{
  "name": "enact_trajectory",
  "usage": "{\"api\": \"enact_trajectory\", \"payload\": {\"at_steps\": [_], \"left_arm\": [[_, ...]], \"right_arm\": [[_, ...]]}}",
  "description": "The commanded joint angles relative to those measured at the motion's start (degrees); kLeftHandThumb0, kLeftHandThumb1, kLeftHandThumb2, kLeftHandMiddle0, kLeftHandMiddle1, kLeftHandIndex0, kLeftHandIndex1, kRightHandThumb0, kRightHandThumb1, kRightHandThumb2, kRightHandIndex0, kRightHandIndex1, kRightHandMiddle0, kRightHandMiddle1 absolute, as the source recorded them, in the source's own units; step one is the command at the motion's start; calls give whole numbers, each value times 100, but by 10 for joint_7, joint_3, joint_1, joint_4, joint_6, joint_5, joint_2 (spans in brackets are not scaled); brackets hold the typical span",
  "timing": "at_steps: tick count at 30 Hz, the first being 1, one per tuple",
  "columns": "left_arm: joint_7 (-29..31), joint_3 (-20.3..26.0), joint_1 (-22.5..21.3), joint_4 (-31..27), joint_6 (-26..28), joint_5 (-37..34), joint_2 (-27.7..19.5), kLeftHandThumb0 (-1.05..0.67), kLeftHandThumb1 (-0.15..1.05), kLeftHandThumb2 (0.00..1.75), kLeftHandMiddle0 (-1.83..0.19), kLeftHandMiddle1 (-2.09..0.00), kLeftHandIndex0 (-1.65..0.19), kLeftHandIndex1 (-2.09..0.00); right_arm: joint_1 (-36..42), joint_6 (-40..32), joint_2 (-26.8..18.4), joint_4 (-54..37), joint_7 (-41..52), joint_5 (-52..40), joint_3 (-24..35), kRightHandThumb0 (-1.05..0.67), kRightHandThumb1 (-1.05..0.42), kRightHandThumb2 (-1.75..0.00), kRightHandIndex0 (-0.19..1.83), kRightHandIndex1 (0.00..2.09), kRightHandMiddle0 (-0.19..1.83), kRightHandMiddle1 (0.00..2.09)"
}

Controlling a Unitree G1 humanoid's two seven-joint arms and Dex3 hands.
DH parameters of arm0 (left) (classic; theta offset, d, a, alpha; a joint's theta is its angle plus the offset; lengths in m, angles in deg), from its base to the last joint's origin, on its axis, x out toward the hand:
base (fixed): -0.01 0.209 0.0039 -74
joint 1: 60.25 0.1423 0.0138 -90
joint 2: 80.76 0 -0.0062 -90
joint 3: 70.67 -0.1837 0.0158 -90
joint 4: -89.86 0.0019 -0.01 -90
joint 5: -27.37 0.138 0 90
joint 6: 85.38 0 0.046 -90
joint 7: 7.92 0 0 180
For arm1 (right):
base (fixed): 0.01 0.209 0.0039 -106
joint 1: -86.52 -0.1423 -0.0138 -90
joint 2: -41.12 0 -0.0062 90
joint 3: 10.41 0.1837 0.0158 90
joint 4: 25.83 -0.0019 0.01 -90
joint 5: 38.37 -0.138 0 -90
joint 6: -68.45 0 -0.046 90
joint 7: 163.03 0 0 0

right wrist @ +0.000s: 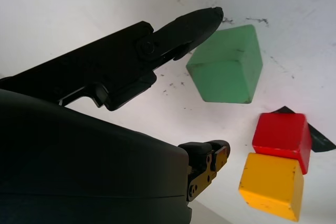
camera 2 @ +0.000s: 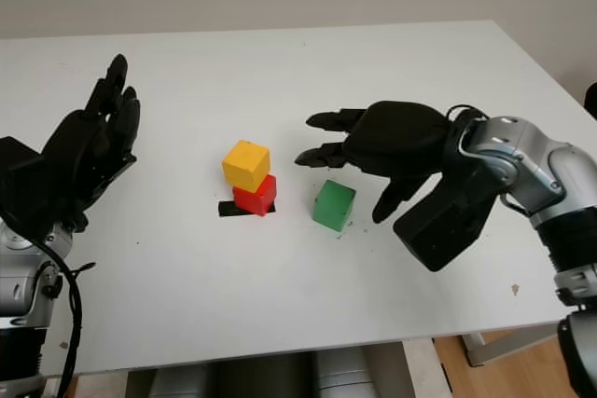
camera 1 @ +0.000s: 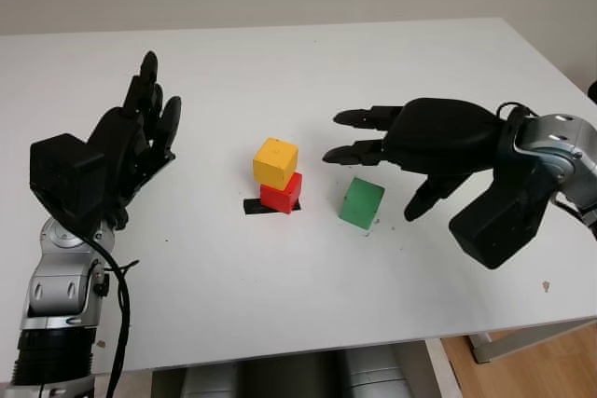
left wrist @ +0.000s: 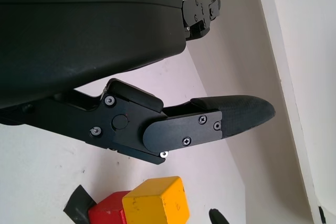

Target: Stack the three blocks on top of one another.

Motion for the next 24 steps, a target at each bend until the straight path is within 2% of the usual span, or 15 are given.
{"api": "enact_trajectory", "payload": {"at_steps": [1,13,24], "left_arm": [[-2,0,2,-13,-3,-2,2,-79,105,59,19,0,19,-4],[-1,2,7,-19,5,1,-4,-80,105,58,19,0,18,-5],[4,1,10,-26,10,3,-8,-81,105,56,19,0,16,-6]], "right_arm": [[-2,15,8,16,-30,12,-7,-64,-89,-7,8,8,35,13],[-31,35,36,103,-125,63,-47,-62,-88,-5,13,8,48,20],[-51,48,34,146,-189,103,-78,-60,-90,-6,14,7,59,32]]}}
